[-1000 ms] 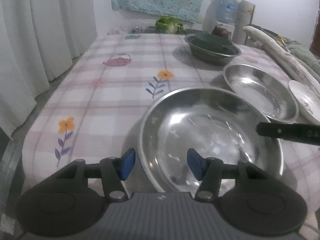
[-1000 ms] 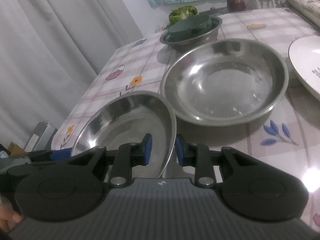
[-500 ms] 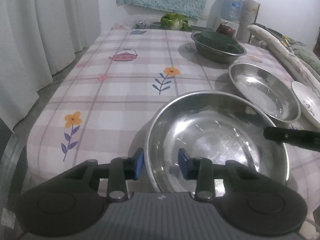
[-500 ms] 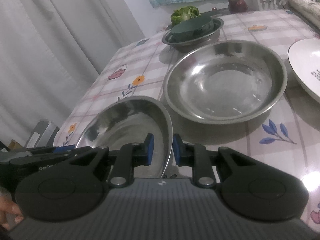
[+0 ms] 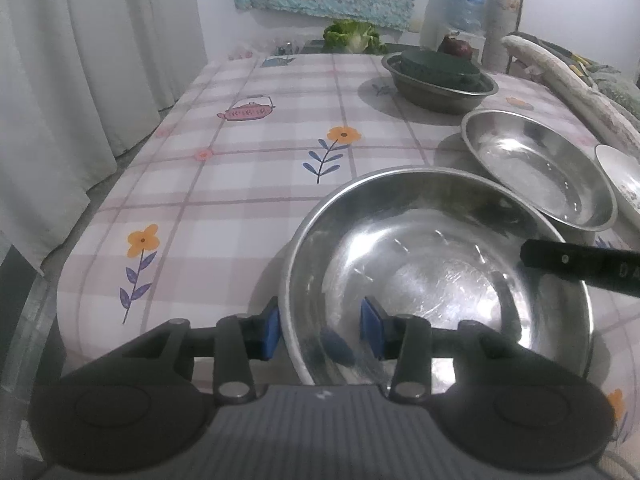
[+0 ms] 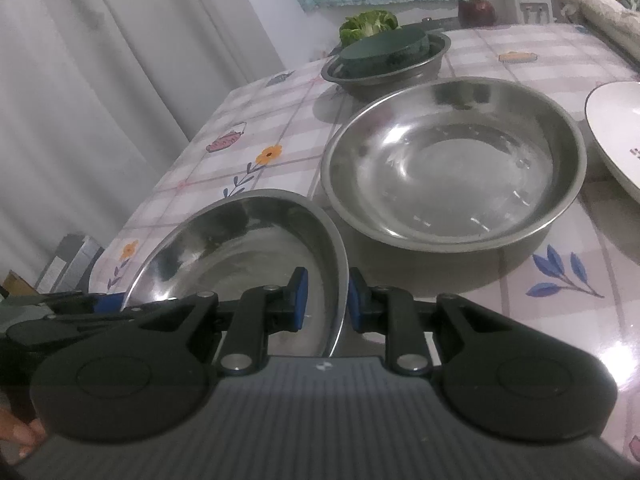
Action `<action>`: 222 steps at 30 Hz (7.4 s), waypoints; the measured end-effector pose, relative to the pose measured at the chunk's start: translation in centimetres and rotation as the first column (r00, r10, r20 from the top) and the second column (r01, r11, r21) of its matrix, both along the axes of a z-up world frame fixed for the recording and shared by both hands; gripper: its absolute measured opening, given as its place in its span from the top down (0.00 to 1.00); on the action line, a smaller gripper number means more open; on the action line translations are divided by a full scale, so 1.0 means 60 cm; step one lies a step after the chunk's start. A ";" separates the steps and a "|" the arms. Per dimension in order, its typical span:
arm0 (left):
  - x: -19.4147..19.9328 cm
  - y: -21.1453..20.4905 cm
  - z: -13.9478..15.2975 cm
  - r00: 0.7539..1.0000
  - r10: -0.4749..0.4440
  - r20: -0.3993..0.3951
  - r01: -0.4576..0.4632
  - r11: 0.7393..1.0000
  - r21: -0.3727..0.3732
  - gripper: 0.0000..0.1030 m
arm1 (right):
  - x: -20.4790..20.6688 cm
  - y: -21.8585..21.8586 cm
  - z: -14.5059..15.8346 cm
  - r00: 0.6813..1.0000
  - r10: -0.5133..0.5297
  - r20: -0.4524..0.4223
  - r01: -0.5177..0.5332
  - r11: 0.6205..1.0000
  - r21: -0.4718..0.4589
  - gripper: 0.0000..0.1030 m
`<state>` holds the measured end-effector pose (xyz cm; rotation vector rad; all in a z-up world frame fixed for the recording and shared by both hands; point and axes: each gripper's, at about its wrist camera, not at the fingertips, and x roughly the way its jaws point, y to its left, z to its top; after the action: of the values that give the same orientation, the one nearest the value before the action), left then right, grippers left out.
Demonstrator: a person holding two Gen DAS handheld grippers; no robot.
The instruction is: Organize plates and bowls
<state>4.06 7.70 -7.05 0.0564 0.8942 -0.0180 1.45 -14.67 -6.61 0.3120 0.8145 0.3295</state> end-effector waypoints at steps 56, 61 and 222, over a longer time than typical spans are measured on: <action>-0.007 0.004 -0.017 0.996 -0.084 0.018 0.086 0.989 -0.117 0.23 | -0.024 -0.003 -0.019 0.999 0.011 0.032 -0.014 0.997 0.074 0.01; -0.003 -0.005 -0.024 0.992 -0.125 0.015 0.126 0.982 -0.139 0.03 | -0.022 -0.008 -0.021 0.999 0.026 0.043 -0.029 0.996 0.083 0.01; 0.129 -0.208 0.076 0.979 -0.182 0.092 0.184 0.983 -0.008 0.57 | 0.012 -0.208 0.068 0.970 -0.204 0.131 0.202 0.979 0.034 0.78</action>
<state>11.78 -4.77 -2.48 0.1229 0.7950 -0.1934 2.17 -27.14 -2.53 0.3849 0.6414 0.1645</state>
